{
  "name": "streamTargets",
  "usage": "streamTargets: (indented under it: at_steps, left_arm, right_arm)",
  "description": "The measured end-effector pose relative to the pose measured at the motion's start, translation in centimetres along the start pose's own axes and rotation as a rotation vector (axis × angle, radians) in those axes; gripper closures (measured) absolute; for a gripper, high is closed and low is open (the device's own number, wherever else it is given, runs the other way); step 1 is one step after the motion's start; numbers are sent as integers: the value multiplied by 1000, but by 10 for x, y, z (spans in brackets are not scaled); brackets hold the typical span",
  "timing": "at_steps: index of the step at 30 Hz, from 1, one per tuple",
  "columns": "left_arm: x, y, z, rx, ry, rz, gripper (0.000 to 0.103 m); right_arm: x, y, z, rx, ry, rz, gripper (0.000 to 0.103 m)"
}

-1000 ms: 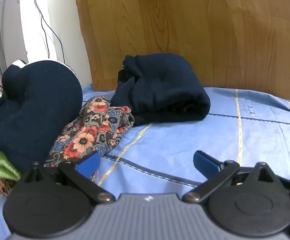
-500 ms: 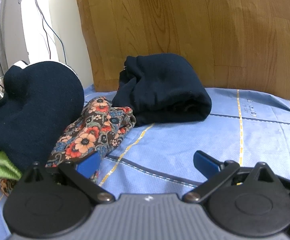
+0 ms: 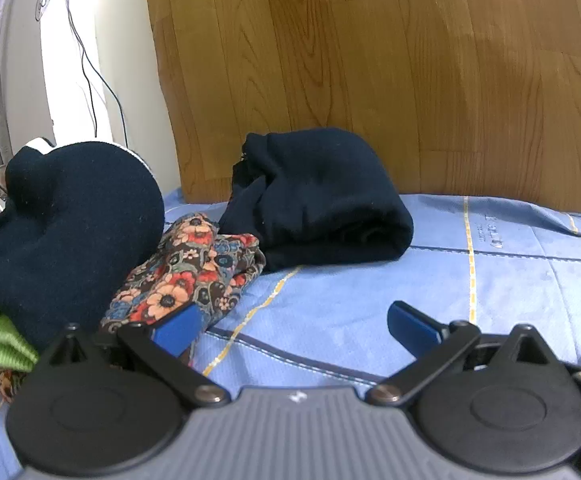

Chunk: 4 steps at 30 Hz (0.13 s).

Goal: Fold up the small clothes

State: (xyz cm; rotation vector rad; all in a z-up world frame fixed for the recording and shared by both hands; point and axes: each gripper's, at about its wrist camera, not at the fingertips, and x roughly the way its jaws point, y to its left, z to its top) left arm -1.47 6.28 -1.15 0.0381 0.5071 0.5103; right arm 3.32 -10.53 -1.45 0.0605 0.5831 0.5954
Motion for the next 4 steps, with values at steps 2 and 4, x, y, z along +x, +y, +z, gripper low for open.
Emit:
streamTargets:
  at_steps: [2, 4]
  left_arm:
    - [0, 0, 0, -1, 4, -1, 0]
    - [0, -1, 0, -2, 10, 5, 0]
  right_arm:
    - [0, 0, 0, 0, 1, 0, 17]
    - [0, 1, 0, -2, 1, 1, 17]
